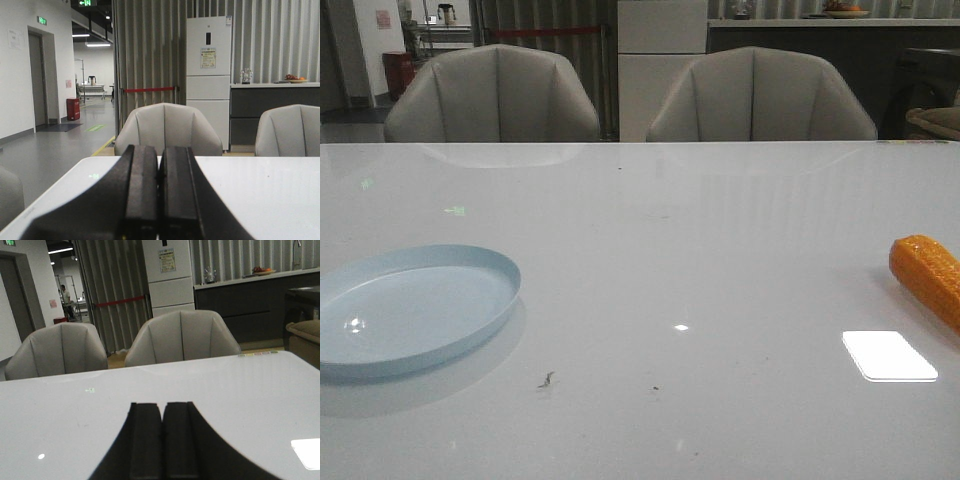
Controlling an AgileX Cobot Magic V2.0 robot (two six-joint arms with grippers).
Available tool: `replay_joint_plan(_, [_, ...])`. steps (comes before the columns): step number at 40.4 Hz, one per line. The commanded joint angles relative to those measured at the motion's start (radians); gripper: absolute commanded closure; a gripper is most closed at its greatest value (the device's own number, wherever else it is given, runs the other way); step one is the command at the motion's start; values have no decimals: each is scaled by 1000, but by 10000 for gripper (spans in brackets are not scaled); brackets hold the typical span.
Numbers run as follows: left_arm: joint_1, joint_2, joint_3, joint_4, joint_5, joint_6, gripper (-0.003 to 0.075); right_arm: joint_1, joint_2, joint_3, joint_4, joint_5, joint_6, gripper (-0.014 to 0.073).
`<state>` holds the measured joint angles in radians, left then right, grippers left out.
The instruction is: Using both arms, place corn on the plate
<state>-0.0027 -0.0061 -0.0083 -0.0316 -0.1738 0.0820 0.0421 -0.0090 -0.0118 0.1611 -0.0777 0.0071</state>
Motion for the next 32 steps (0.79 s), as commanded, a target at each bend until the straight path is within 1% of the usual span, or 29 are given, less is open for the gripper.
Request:
replay_joint_plan(1, [-7, -18, -98, -4, -72, -9, 627, -4, -25, -118, 2, -76, -1, 536])
replay_joint_plan(7, [-7, 14, -247, 10, 56, -9, 627, -4, -12, -299, 2, 35, -1, 536])
replay_joint_plan(12, [-7, 88, -369, 13, 68, -9, 627, -4, 41, -444, 1, 87, -1, 536])
replay_joint_plan(18, [-7, 216, -523, 13, 88, -9, 627, -4, 149, -564, 1, 94, -1, 536])
replay_joint_plan(22, [-7, 315, -617, 13, 110, -9, 627, -4, 240, -643, -1, 138, -1, 536])
replay_joint_plan(26, [-7, 392, -672, 13, 128, -9, 627, -4, 317, -682, -3, 192, -1, 536])
replay_joint_plan(30, [-7, 452, -680, 11, 131, -9, 627, -4, 386, -686, -3, 229, -1, 536])
replay_joint_plan(32, [-7, 474, -680, 9, 156, -9, 627, -4, 409, -686, -3, 252, -1, 536])
